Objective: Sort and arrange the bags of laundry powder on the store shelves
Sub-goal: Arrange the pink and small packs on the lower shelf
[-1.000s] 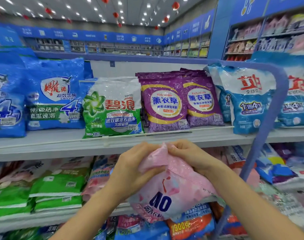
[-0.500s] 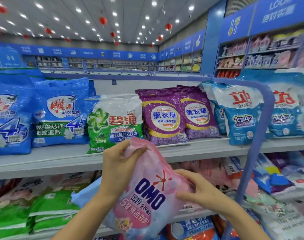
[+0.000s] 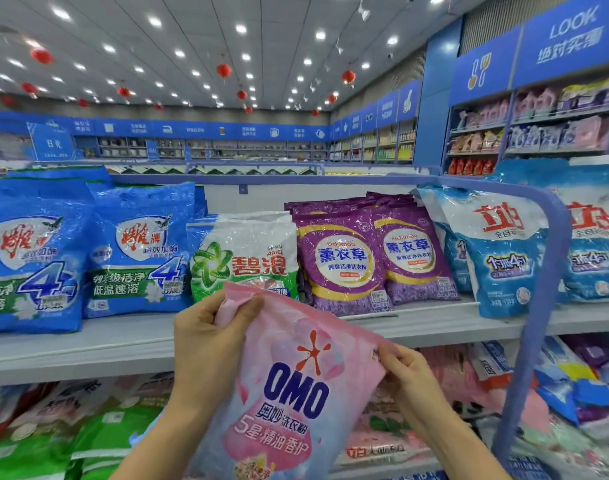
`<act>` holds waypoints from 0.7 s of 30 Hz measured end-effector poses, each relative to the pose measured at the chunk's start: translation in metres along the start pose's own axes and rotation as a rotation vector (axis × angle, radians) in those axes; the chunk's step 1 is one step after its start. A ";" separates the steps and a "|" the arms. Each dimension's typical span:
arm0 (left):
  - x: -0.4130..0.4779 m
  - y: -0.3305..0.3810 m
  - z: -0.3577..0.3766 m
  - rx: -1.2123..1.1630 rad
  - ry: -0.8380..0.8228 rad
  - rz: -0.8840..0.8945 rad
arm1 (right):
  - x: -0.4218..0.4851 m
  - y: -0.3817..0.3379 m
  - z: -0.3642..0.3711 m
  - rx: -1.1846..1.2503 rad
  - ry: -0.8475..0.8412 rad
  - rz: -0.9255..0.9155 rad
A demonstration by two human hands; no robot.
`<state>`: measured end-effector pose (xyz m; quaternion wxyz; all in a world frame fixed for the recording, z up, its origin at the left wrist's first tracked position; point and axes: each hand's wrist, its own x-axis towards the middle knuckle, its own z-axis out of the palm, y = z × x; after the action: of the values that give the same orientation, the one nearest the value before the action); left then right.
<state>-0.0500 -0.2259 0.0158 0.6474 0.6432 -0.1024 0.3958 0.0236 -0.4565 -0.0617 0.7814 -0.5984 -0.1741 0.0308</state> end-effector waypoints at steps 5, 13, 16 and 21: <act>0.015 -0.020 -0.031 0.018 0.137 -0.049 | 0.031 -0.072 0.019 -0.284 -0.063 -0.186; 0.030 -0.046 -0.047 -0.283 0.129 -0.334 | 0.077 -0.173 0.075 -0.571 -0.289 -0.262; 0.033 -0.045 -0.045 -0.231 0.064 -0.337 | 0.089 -0.172 0.073 -0.598 -0.208 -0.208; 0.034 -0.042 -0.048 -0.302 0.096 -0.332 | 0.087 -0.160 0.059 -0.569 -0.214 -0.222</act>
<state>-0.0179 -0.1629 -0.0012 0.7967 0.5277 -0.0222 0.2939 0.0609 -0.4251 0.1232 0.5585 -0.7637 -0.3212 -0.0419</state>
